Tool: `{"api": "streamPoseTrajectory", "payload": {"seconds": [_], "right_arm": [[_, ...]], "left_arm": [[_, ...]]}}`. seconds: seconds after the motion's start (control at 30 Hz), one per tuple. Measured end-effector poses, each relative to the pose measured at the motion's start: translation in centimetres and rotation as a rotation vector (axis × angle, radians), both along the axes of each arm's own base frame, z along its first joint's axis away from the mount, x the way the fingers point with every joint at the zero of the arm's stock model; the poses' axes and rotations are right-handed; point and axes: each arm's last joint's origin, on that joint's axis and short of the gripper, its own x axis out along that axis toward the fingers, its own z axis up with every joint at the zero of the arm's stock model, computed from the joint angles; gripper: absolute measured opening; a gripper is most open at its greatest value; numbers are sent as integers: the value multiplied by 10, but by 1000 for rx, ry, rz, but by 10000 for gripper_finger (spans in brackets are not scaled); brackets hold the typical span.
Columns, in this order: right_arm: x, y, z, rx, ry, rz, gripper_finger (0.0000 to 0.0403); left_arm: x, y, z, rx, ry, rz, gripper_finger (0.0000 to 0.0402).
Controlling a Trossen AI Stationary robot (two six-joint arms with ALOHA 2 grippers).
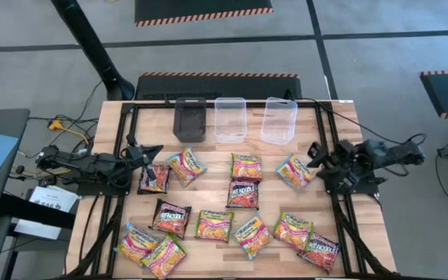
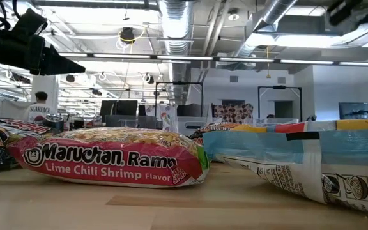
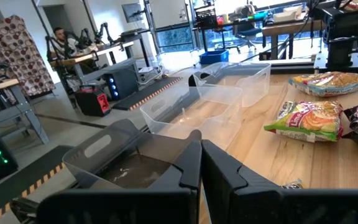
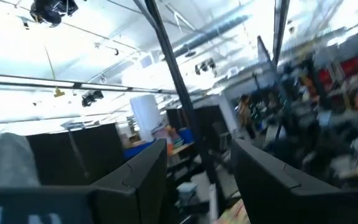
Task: Sort Maruchan noodles
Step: Put the blue noodle pack into the right transparent bin
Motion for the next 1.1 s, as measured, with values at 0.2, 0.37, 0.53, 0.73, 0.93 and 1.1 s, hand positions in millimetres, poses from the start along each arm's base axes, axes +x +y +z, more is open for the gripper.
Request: {"api": "streamPoseTrajectory", "payload": {"seconds": [0.2,0.37,0.53,0.73,0.93,1.1], "right_arm": [[-2,-3,40,-160,-6,-165,213],[2,-7,61,-215,153,-345,213],[9,-11,72,-226,341,-523,213],[19,-13,83,-188,475,-668,213],[31,-13,82,-120,652,-766,213],[41,-14,75,-11,792,-816,213]], "left_arm": [[0,0,0,0,0,0,0],[0,0,0,0,0,0,0],[0,0,0,0,0,0,0],[0,0,0,0,0,0,0],[0,0,0,0,0,0,0],[0,0,0,0,0,0,0]]}}
